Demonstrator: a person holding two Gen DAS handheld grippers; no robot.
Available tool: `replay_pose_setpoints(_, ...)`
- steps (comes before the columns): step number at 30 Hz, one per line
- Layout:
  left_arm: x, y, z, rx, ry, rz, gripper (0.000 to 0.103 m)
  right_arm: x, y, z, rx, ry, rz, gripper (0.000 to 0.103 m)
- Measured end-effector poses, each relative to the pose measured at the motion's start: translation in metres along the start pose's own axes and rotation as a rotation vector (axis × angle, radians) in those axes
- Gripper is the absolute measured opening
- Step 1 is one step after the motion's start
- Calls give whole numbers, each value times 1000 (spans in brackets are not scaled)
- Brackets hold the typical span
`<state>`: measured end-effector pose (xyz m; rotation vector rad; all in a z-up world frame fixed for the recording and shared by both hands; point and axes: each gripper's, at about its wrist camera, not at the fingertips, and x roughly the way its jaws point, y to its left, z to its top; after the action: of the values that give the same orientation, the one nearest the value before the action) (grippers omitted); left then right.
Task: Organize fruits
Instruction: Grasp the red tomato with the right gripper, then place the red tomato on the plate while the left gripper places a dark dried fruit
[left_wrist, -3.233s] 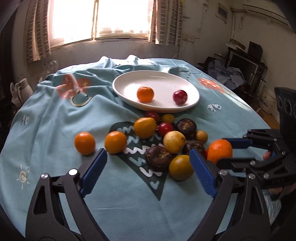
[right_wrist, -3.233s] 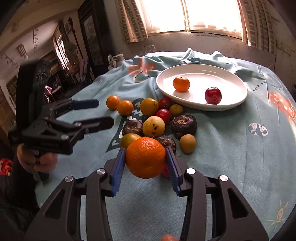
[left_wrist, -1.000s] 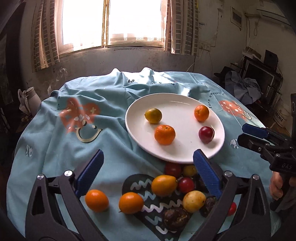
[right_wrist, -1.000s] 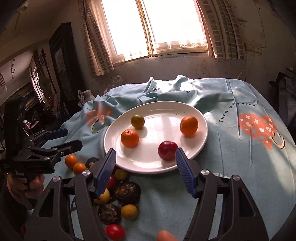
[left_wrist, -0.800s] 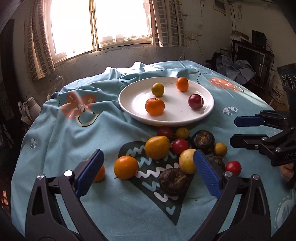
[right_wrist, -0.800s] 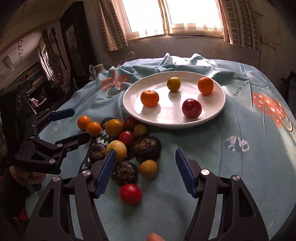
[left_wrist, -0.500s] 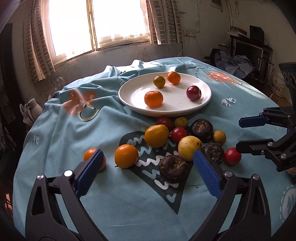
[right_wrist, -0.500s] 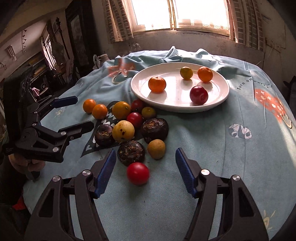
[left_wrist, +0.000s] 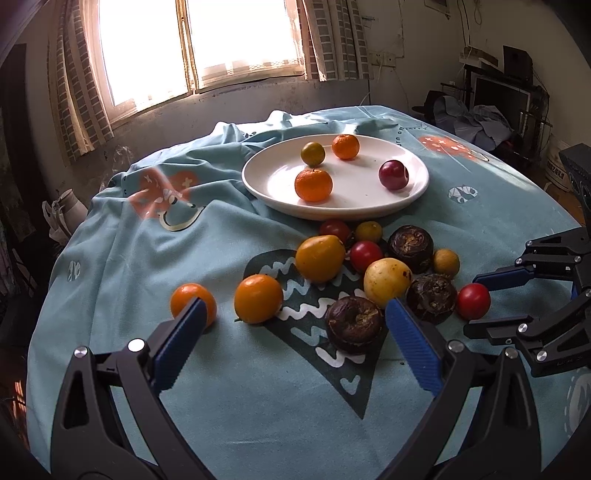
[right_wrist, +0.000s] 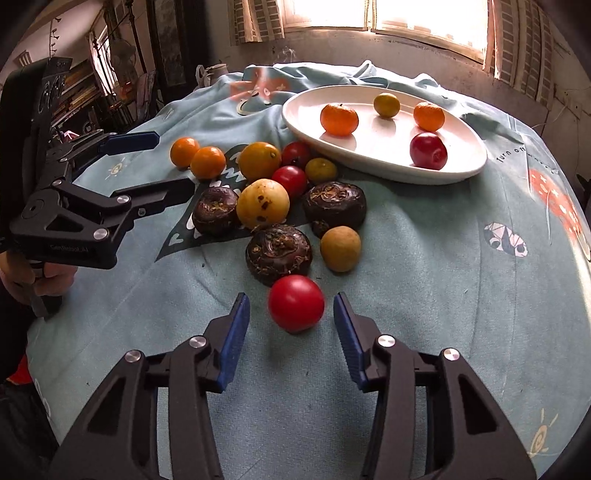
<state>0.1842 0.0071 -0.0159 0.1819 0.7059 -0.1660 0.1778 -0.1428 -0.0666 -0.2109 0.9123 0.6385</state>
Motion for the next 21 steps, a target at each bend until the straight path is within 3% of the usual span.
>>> replay_pose_setpoints(2, -1, 0, -1, 3, 1, -4, 99, 1, 1, -1, -4, 3, -1, 44)
replay_pose_setpoints(4, 0, -1, -1, 8, 4, -8, 99, 2, 0, -2, -5, 6, -11, 34)
replay_pose_setpoints(6, 0, -4, -3, 22, 12, -14, 99, 2, -3, -1, 7, 7, -10, 30)
replay_pose_setpoints(12, 6, -22, -9, 120, 36, -82, 97, -15, -25, 1, 120, -56, 22, 30)
replay_pose_setpoints(17, 21, -33, -11, 178, 77, -107, 79, -21, -35, -1, 176, -67, 40, 30)
replay_pose_setpoints(21, 35, -32, -8, 165, 124, -123, 72, -22, -33, -1, 178, -67, 50, 30)
